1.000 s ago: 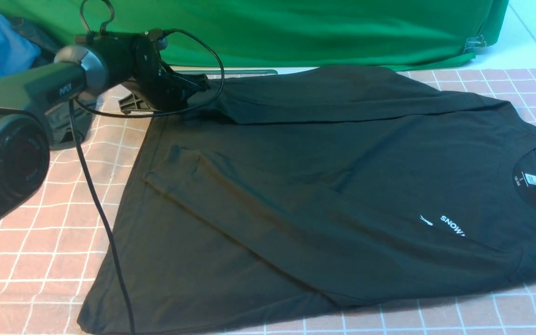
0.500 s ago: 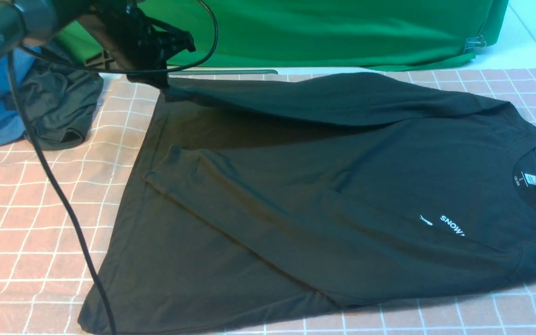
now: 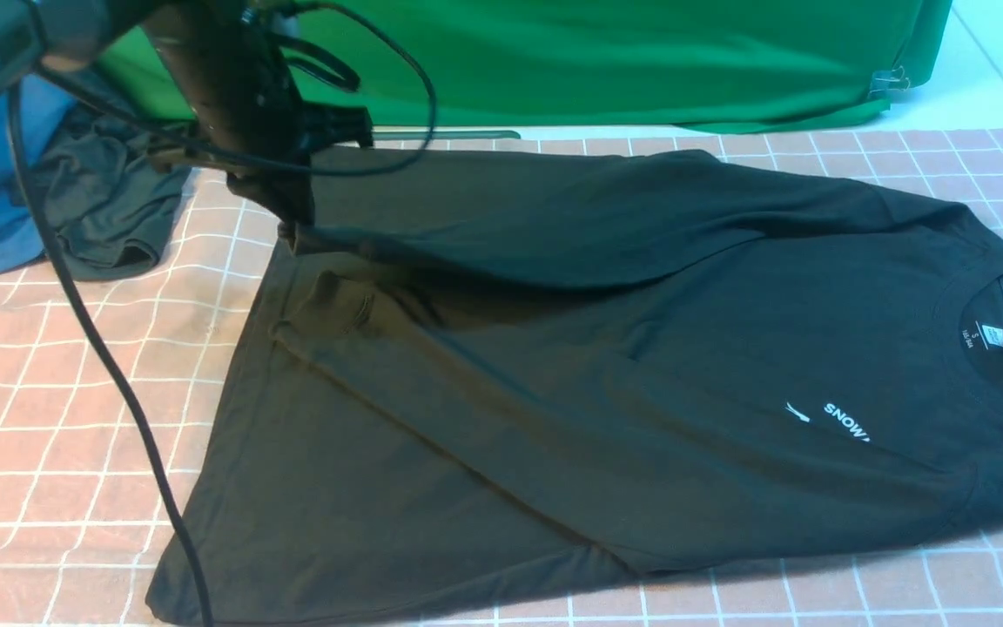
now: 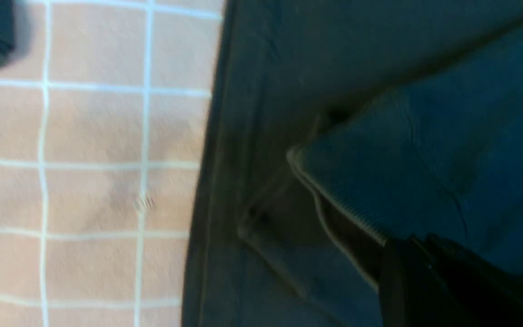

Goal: Fold a long-sleeved shirt over a pink coffee tablecloth.
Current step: 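Fold the left side of the dark shirt inward over its body with the left gripper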

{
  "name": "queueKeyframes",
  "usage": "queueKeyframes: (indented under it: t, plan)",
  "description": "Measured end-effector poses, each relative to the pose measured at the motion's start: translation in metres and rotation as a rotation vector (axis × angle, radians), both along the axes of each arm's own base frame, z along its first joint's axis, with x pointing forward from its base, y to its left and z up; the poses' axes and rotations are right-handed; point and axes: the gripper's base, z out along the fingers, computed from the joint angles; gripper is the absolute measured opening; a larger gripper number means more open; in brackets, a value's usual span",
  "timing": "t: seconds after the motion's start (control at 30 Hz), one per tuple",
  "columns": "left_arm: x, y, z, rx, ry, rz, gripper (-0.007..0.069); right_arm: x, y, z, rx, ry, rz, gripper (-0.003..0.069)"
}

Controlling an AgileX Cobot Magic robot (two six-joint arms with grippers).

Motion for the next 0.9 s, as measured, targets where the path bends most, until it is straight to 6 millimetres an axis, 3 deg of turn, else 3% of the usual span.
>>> queueKeyframes:
  t: [0.13,0.53,0.9]
  plan:
    - [-0.015,-0.008,-0.007,0.068,0.032,0.002,0.0027,0.0,0.0,0.0,0.0,0.0,0.0,0.0143]
    - [-0.048,-0.001,-0.023,0.116,0.123,0.049,0.0027,0.0,0.0,0.0,-0.021,-0.006,0.017,0.0158]
    - [-0.07,0.001,-0.06,0.113,0.261,0.074,0.0027,0.0,0.0,0.0,-0.026,-0.007,0.021,0.0166]
